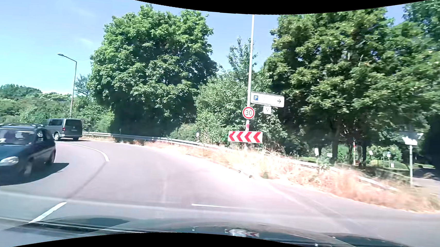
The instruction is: Follow the waypoints while adhering to traffic rules and regulations
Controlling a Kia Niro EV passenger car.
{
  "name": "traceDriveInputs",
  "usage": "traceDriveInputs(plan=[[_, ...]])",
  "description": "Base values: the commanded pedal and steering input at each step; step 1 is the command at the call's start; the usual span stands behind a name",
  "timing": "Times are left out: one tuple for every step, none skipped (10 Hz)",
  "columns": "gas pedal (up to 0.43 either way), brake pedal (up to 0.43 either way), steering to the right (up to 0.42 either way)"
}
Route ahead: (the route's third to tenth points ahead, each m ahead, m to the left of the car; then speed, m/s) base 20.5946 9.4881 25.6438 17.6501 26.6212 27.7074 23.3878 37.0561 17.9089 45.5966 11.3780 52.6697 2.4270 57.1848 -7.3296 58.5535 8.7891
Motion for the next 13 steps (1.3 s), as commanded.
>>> traceDriveInputs(plan=[[0.000, 0.000, -0.158], [0.000, 0.000, -0.162], [0.028, 0.000, -0.165], [0.039, 0.000, -0.167], [0.039, 0.000, -0.169], [0.047, 0.000, -0.172], [0.047, 0.000, -0.174], [0.047, 0.000, -0.174], [0.039, 0.000, -0.174], [0.039, 0.000, -0.175], [0.039, 0.000, -0.177], [0.039, 0.000, -0.180], [0.039, 0.000, -0.182]])
